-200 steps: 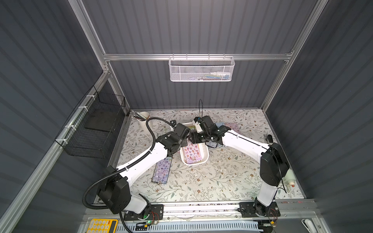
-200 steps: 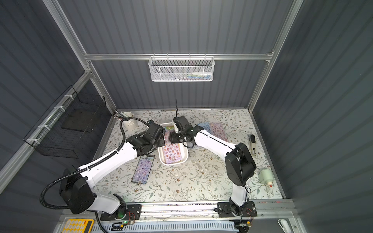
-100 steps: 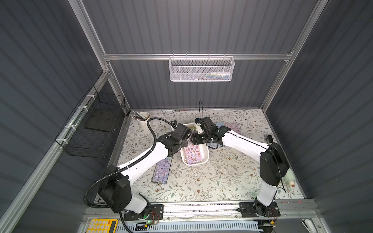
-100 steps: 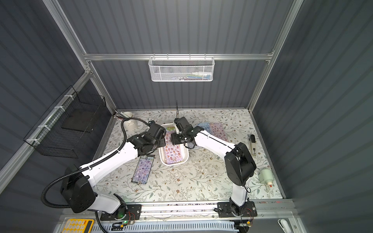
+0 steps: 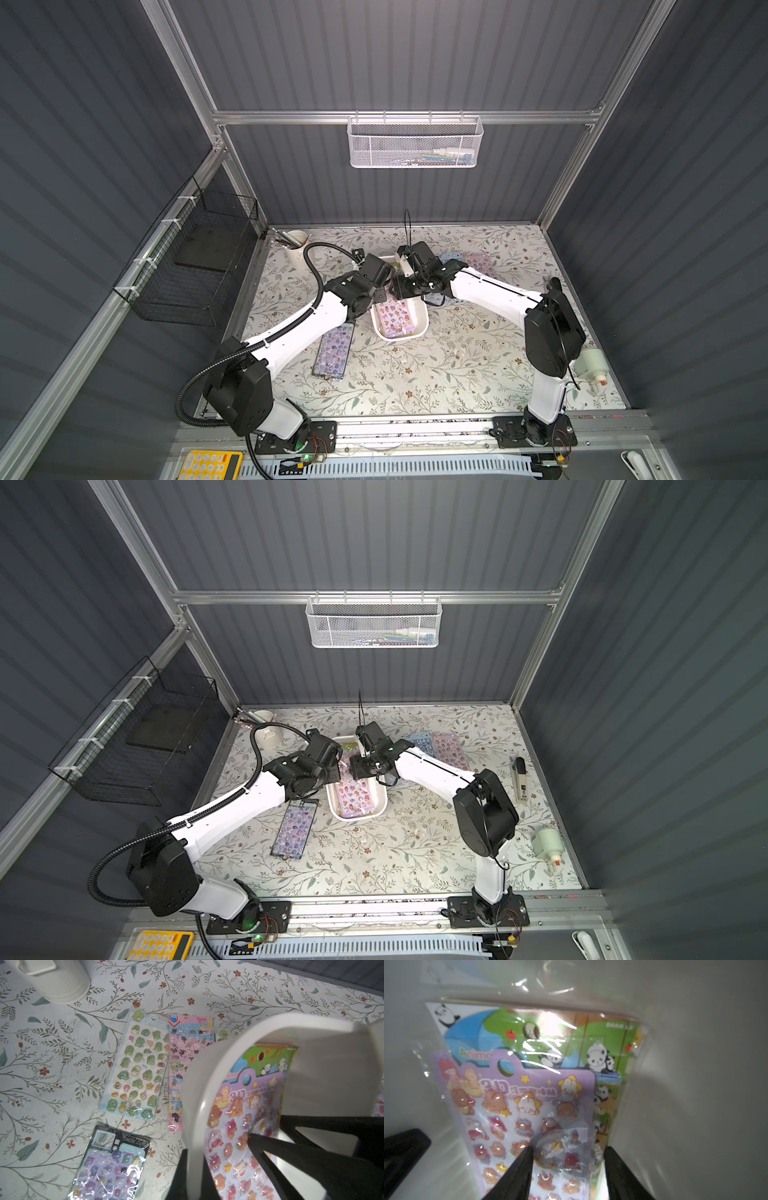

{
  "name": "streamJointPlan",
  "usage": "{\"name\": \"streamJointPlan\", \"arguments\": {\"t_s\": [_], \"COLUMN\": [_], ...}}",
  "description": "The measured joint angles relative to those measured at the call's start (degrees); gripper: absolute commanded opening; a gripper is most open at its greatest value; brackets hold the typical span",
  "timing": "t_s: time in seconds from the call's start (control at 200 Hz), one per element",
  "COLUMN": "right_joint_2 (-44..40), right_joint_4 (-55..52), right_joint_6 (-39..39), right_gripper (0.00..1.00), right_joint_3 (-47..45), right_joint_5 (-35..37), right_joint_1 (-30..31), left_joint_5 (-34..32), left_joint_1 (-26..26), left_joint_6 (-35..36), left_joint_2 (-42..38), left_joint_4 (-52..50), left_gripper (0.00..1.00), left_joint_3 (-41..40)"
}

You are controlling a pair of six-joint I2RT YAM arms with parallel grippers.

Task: Take the stickers out of the storage box
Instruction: Pick up the sticker from the storage box.

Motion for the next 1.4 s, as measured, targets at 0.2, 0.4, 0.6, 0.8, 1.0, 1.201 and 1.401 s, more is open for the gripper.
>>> {"name": "streamJointPlan", "arguments": {"t_s": [0.2, 0.4, 0.6, 0.8, 1.0, 1.201, 1.401], "right_joint_2": [0.0, 0.0, 0.1, 1.0, 1.8, 2.0, 2.0], "right_joint_4": [0.1, -0.1, -1.5, -3.1, -3.9, -3.9, -1.4], "right_joint_6": [0.0, -1.2, -3.0, -4.2, -4.7, -4.1, -2.4], "right_gripper": [0.58, 0.67, 0.66, 0.59, 0.46, 0.40, 0.34], "right_joint_3": [0.0, 0.0, 0.5, 2.1, 2.9, 2.9, 1.8], "right_joint_5": [-0.5, 0.2, 2.7, 5.0, 5.5, 4.0, -1.9], "right_joint_1": [0.0, 0.5, 1.4, 2.0, 2.0, 1.7, -0.2], "left_joint_5": [0.0, 0.1, 0.3, 0.3, 0.1, 0.0, -0.2], "left_joint_1": [0.0, 0.0, 0.0, 0.0, 0.3, 0.4, 0.7], "left_joint_6": [0.0, 0.0, 0.0, 0.0, 0.0, 0.1, 0.5], "left_joint_2": [0.0, 0.9, 1.0, 1.0, 1.1, 1.1, 1.1], "left_joint_4": [-0.2, 0.2, 0.3, 0.4, 0.1, -0.4, -0.6], "left_gripper": [0.00, 0.00, 0.00, 0.00, 0.00, 0.00, 0.00], "left_joint_3": [0.0, 0.0, 0.0, 0.0, 0.0, 0.0, 0.0]}}
